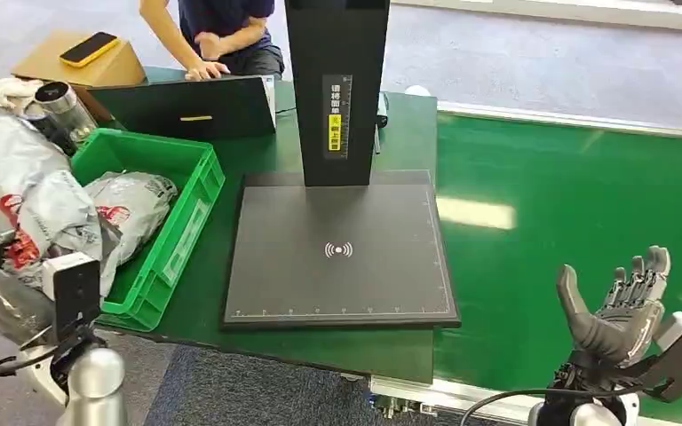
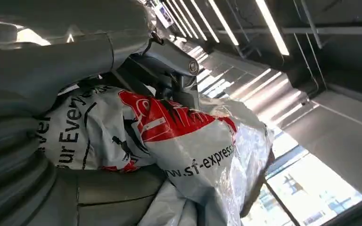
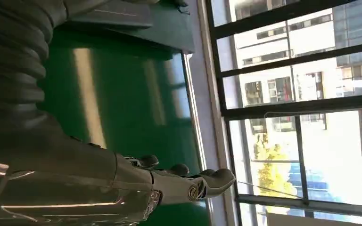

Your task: Moved the parcel from conveyor to table for the left to box.

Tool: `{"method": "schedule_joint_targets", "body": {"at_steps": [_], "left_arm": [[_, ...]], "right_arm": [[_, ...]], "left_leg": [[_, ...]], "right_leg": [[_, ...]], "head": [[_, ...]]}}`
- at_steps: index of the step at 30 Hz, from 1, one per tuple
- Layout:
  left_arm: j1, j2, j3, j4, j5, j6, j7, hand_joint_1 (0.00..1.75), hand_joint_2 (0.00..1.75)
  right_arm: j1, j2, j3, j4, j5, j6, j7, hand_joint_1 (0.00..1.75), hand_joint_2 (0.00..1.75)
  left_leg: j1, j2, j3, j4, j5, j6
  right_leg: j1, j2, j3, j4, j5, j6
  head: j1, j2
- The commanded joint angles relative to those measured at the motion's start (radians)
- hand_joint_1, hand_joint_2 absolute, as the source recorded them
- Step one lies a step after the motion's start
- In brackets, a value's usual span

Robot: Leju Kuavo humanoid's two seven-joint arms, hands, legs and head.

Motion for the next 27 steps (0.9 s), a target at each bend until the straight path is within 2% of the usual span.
{"method": "schedule_joint_targets", "body": {"at_steps": [1,6,7,10,15,19,20,21,22,23,24,26,27], "left_arm": [[-0.053,-0.082,0.084,-0.029,-0.003,0.005,-0.001,1.75,1.75],[-0.053,-0.082,0.084,-0.029,-0.003,0.005,-0.001,1.75,1.75],[-0.068,-0.089,0.120,-0.064,-0.040,0.005,-0.001,1.75,1.75],[-0.109,-0.057,0.159,-0.131,-0.091,0.005,-0.001,1.75,1.75],[-0.132,-0.001,0.097,-0.250,-0.116,0.005,-0.001,1.75,1.75],[-0.153,-0.001,0.083,-0.335,-0.128,0.005,-0.001,1.75,1.75],[-0.194,0.083,-0.012,-0.089,-0.296,0.005,0.060,1.75,1.75],[-0.280,0.129,-0.063,0.054,-0.426,0.005,0.183,1.75,1.75],[-0.351,0.174,-0.121,0.180,-0.463,0.005,0.272,1.75,1.75],[-0.405,0.202,-0.154,0.270,-0.501,0.005,0.346,1.75,1.75],[-0.459,0.223,-0.174,0.353,-0.509,0.005,0.378,1.75,1.75],[-0.459,0.223,-0.174,0.353,-0.509,0.005,0.378,1.75,1.75],[-0.459,0.223,-0.174,0.353,-0.509,0.005,0.378,1.75,1.75]], "right_arm": [[-0.020,-0.009,0.010,0.045,-0.004,-0.003,0.001,0.00,1.75],[-0.020,-0.009,0.010,0.045,-0.004,-0.003,0.001,0.00,1.75],[-0.026,-0.011,0.009,0.045,-0.003,0.000,0.001,0.00,1.75],[-0.040,-0.013,0.003,0.051,0.003,0.013,0.005,0.00,1.75],[-0.056,-0.023,0.000,0.068,0.007,0.027,0.006,0.00,1.75],[-0.067,-0.031,0.002,0.083,0.006,0.029,0.006,0.00,1.75],[-0.075,-0.041,0.011,0.091,0.008,0.040,0.004,0.00,1.75],[-0.093,-0.048,0.020,0.105,0.010,0.054,0.006,0.00,1.75],[-0.107,-0.050,0.029,0.118,0.013,0.056,0.008,0.00,1.75],[-0.116,-0.052,0.039,0.128,0.015,0.059,0.008,0.00,1.75],[-0.121,-0.055,0.055,0.138,0.024,0.059,0.011,0.00,1.75],[-0.121,-0.055,0.055,0.138,0.024,0.059,0.011,0.00,1.75],[-0.121,-0.055,0.055,0.138,0.024,0.059,0.011,0.00,1.75]], "left_leg": [[0.001,-0.001,0.002,-0.001,0.000,-0.002],[0.000,-0.002,0.001,0.000,0.000,-0.002],[0.000,-0.002,0.000,0.001,0.000,-0.001],[0.000,-0.002,0.000,0.001,0.000,-0.003],[0.001,-0.001,-0.001,0.002,0.000,-0.002],[0.001,-0.001,0.000,0.001,-0.001,-0.002],[0.001,0.000,0.001,0.000,0.000,-0.003],[0.001,0.000,0.000,0.001,0.000,-0.002],[-0.001,-0.007,0.003,-0.003,0.003,-0.003],[-0.001,-0.005,0.003,-0.002,0.002,-0.002],[-0.001,-0.008,0.003,-0.003,0.004,-0.002],[0.000,-0.013,0.000,0.000,0.005,-0.001],[0.000,-0.012,0.001,-0.002,0.006,-0.002]], "right_leg": [[0.000,-0.002,0.003,-0.002,0.000,0.001],[0.000,-0.003,0.003,-0.001,0.000,0.000],[0.000,-0.002,0.001,-0.001,0.000,0.000],[0.000,-0.003,0.001,0.000,0.000,0.000],[0.001,-0.001,0.000,0.000,0.000,0.000],[0.001,-0.001,0.002,-0.001,0.000,0.000],[0.000,-0.001,0.003,-0.001,0.000,0.000],[0.001,0.000,0.002,-0.001,0.000,0.000],[-0.001,-0.008,0.006,-0.003,0.001,0.000],[-0.001,-0.005,0.004,-0.002,0.000,0.000],[-0.001,-0.008,0.004,-0.002,0.001,0.000],[0.000,-0.014,0.003,-0.001,0.002,0.000],[0.000,-0.012,0.003,-0.002,0.003,-0.001]], "head": [[0.000,0.000],[0.000,0.000],[0.000,0.000],[0.000,0.000],[0.000,0.000],[0.000,0.000],[0.000,0.000],[0.000,0.000],[0.000,0.000],[0.000,0.000],[0.000,0.000],[0.000,0.000],[0.000,0.000]]}}
